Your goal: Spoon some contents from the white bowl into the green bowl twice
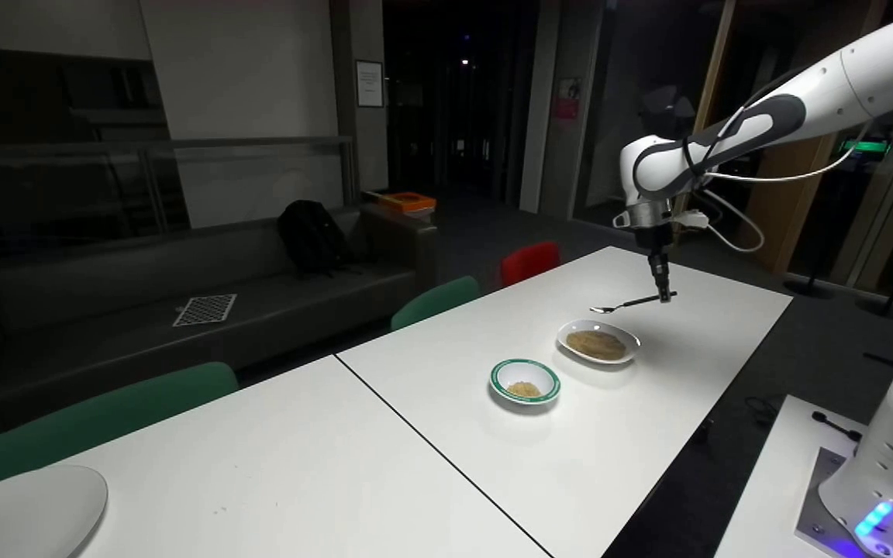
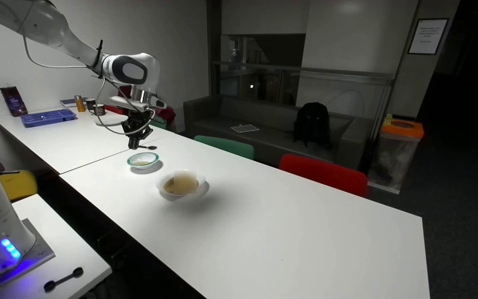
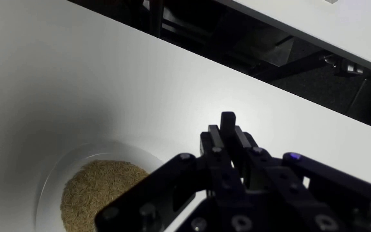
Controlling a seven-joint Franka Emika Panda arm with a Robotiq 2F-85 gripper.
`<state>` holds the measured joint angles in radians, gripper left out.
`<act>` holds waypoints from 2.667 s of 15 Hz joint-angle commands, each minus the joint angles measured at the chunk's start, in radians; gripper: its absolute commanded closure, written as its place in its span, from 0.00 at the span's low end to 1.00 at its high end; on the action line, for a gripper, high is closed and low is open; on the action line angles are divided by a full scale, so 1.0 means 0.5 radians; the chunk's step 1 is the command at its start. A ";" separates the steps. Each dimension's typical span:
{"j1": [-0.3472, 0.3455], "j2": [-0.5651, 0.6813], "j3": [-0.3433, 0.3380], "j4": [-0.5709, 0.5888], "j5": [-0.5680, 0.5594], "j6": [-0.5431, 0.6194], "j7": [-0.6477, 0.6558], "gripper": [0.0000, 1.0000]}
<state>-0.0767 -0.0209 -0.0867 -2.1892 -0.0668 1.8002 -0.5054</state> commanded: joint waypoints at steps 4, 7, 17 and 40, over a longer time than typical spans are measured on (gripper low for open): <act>-0.053 -0.012 -0.091 -0.185 0.054 0.236 -0.152 0.97; -0.062 0.054 -0.107 -0.197 0.064 0.337 -0.153 0.97; -0.139 0.310 -0.096 -0.169 0.141 0.628 -0.177 0.97; -0.268 0.599 -0.081 -0.174 0.054 1.085 -0.284 0.97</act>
<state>-0.1854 0.2615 -0.1396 -2.2773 -0.0270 2.3126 -0.6225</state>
